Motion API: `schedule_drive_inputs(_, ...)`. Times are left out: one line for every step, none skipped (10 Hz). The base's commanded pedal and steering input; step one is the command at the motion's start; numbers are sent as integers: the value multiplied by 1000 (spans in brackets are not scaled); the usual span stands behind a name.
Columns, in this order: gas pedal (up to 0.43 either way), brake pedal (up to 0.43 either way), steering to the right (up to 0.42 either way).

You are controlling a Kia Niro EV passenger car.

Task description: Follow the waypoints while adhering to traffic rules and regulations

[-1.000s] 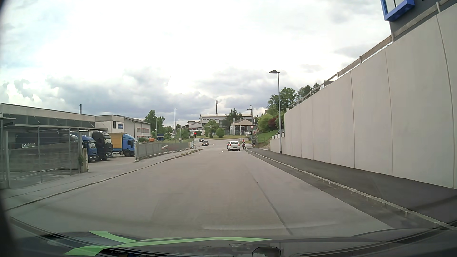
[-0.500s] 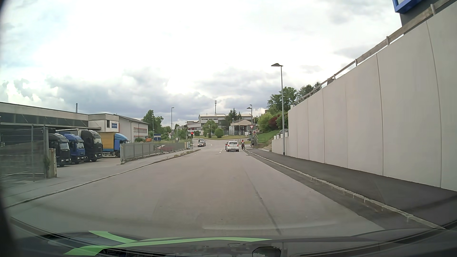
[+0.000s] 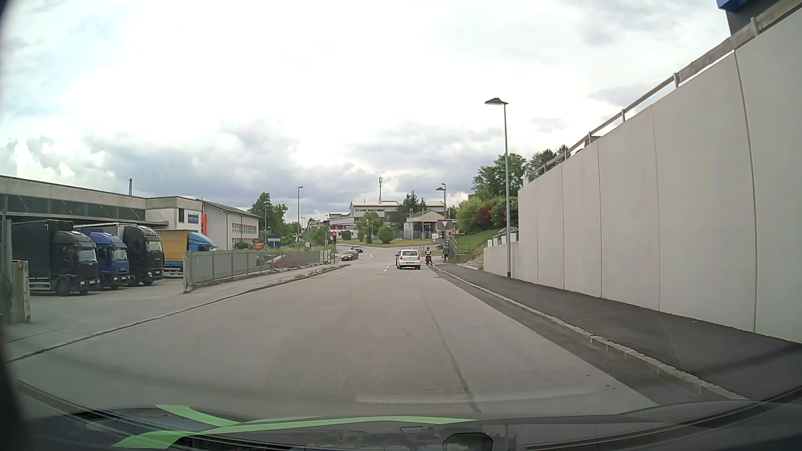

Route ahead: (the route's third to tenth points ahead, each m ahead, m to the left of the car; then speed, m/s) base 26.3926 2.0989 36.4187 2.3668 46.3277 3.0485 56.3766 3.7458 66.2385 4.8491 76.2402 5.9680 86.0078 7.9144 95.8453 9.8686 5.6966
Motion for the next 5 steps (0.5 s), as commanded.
schedule_drive_inputs(20,0,-11)
schedule_drive_inputs(20,0,-11)
schedule_drive_inputs(20,0,-12)
schedule_drive_inputs(20,0,-14)
schedule_drive_inputs(20,0,-16)
